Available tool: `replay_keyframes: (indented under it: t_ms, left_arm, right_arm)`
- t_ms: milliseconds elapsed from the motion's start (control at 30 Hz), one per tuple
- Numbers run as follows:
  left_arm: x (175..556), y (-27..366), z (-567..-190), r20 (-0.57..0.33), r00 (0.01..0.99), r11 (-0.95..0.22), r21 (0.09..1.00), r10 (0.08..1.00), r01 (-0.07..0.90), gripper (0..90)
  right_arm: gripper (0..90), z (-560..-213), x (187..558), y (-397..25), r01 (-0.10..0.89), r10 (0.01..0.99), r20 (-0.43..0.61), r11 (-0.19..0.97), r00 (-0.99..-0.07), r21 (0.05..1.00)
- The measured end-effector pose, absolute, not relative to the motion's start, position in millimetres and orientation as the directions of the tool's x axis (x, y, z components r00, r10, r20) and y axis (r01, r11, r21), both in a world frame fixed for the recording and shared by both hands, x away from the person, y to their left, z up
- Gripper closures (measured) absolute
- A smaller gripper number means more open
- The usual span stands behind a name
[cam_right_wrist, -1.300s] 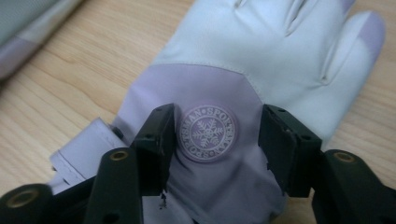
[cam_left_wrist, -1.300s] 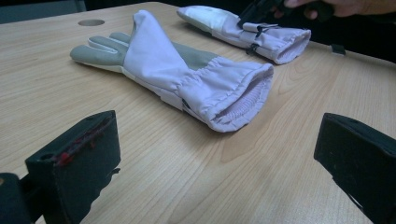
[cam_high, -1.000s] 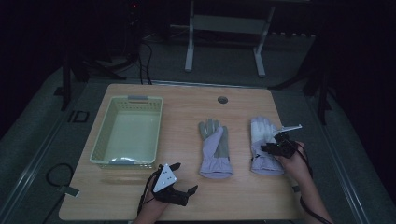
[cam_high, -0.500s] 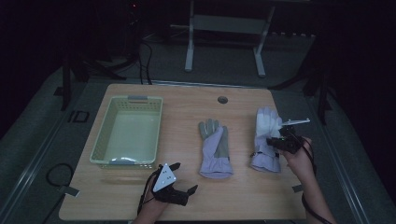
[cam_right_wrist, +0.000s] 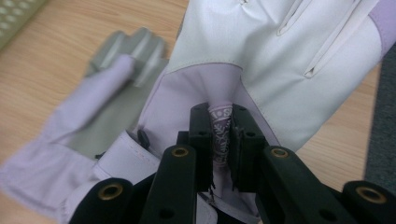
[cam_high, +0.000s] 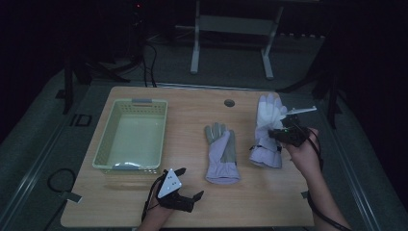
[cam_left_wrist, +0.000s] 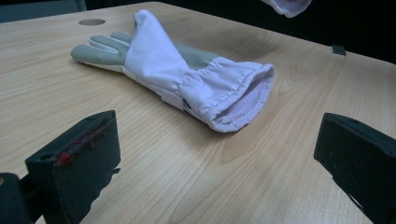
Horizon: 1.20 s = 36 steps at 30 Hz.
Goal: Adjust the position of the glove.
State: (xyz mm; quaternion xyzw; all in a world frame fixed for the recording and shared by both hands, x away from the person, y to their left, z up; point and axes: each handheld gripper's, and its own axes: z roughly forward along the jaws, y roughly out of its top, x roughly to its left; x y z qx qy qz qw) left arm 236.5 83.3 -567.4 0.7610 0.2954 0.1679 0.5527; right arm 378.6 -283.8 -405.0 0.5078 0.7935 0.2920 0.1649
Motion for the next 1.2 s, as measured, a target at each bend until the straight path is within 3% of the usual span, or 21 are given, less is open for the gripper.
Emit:
replay_keyframes:
  t_ms: [233,600,1200]
  left_arm:
    - [236,83,-567,-0.068,0.770,-0.216,0.941,0.635,0.261,0.3]
    - [236,83,-567,-0.065,0.772,-0.217,0.941,0.633,0.258,0.3]
    - [236,83,-568,-0.068,0.772,-0.213,0.942,0.632,0.258,0.3]
  right_arm:
    - [81.1,-393,372,-234,0.693,0.868,0.047,0.360,-0.494,0.624]
    - [81.0,-413,364,-165,0.706,0.836,0.051,0.427,-0.546,0.565]
    - [80.1,-478,387,-145,0.773,0.849,0.046,0.455,-0.526,0.442]
